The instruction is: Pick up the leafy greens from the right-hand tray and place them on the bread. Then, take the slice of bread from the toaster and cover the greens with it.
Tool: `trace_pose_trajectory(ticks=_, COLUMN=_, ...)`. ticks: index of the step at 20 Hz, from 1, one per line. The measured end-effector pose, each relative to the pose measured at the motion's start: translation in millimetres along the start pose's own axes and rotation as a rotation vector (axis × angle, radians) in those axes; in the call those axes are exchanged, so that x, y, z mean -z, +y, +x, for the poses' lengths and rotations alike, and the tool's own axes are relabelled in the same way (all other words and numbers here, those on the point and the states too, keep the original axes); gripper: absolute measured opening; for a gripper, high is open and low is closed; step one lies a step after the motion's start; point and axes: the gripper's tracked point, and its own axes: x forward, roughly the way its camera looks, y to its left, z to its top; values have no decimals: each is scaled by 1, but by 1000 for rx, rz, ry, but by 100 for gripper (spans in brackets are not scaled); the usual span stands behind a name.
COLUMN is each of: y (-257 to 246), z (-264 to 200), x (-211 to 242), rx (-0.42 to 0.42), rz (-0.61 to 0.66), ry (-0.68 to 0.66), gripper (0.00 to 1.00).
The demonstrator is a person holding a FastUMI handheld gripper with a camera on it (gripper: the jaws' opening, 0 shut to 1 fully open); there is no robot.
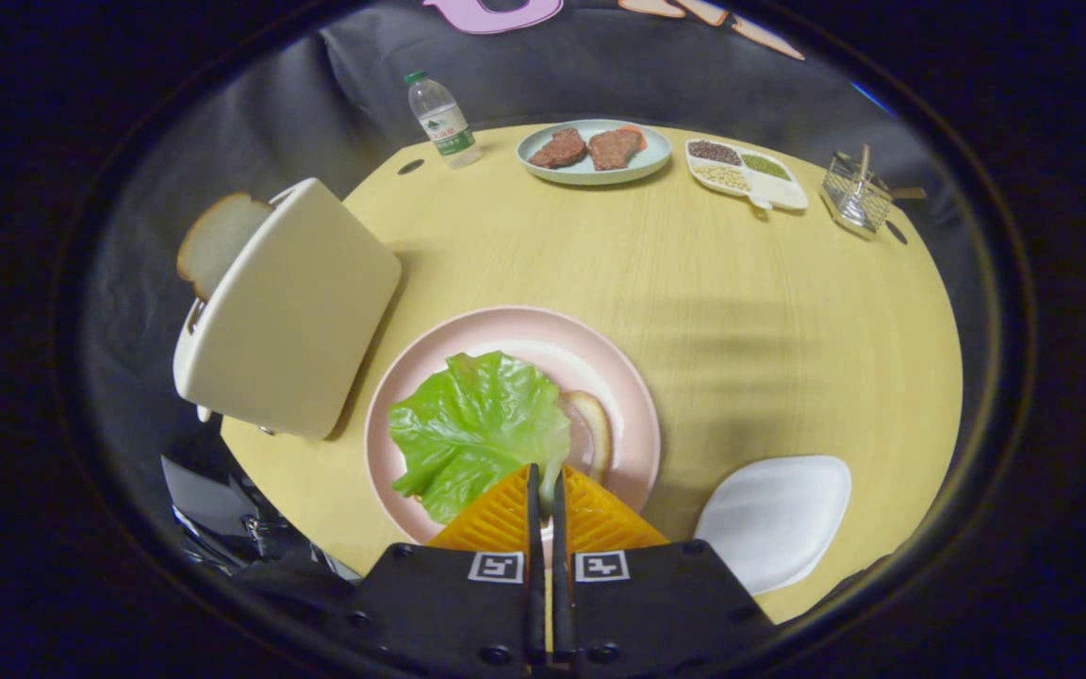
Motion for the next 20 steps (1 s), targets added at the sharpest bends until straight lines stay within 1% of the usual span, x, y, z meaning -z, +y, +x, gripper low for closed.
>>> trace_pose_trajectory(ticks=4, y=-10, z=0, x=3, rx=47, rz=-52, ry=9, gripper=15)
trace_pose_trajectory(ticks=6, y=-15, z=1, x=2, rx=66, rz=-56, ry=5, gripper=19)
trace_pose_trajectory(ticks=8, y=-23, z=-4, x=0, rx=86, rz=-48, ry=-3, gripper=39)
trace_pose_trajectory(ticks=9, y=-23, z=-5, x=0, rx=91, rz=-42, ry=-7, gripper=42)
trace_pose_trajectory(ticks=14, y=-29, z=-24, x=5, rx=86, rz=-14, ry=24, gripper=75)
trace_pose_trajectory(ticks=17, y=-26, z=-41, x=10, rx=75, rz=-22, ry=32, gripper=95)
trace_pose_trajectory(ticks=18, y=-23, z=-47, x=11, rx=67, rz=-24, ry=36, gripper=100)
trace_pose_trajectory(ticks=20, y=-13, z=-59, x=15, rx=38, rz=-10, ry=62, gripper=100)
